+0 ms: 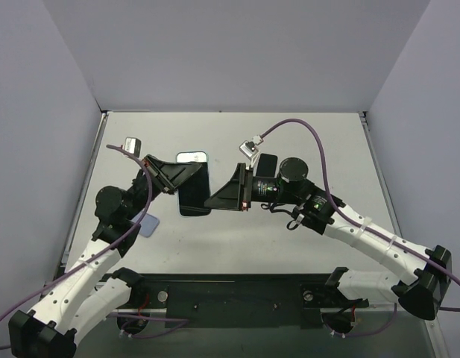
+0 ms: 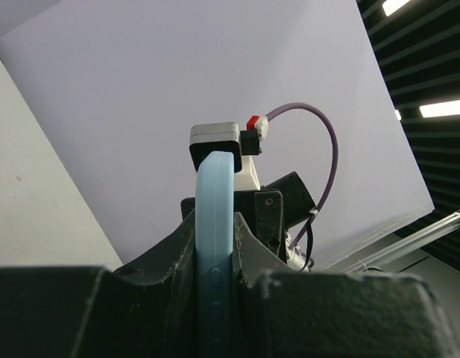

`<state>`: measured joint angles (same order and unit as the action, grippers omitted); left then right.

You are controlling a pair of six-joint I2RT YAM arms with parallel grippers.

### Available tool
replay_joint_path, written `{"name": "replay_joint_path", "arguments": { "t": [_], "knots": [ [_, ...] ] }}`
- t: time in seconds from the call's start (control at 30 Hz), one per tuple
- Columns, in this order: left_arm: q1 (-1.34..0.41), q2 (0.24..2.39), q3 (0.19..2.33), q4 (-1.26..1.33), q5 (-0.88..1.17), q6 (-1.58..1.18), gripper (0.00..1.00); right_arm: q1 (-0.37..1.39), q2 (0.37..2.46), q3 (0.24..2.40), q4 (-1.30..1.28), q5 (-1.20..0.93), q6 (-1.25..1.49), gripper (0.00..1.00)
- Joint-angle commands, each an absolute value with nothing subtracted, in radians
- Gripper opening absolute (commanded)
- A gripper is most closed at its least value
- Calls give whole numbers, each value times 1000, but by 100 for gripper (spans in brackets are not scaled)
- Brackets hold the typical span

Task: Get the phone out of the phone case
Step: Remove the phone case from the phone.

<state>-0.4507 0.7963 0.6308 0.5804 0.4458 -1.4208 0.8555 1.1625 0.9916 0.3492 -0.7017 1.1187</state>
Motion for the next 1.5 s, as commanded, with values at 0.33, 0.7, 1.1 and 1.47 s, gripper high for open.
{"name": "replay_joint_path", "arguments": {
  "t": [0.33,0.7,1.1,1.47],
  "knots": [
    [-522,663,578,710,390,-1572,0,983,1345,1060,572,-173,1074,28],
    [-537,675,600,600,413,-1477,0,989,1425,1043,745,-302,1247,0],
    [-535,532,667,123,339,-1206,78,850,1238,865,786,-324,1332,0],
    [-552,615,634,239,442,-1243,58,818,1114,807,746,-249,1298,0]
  ]
}}
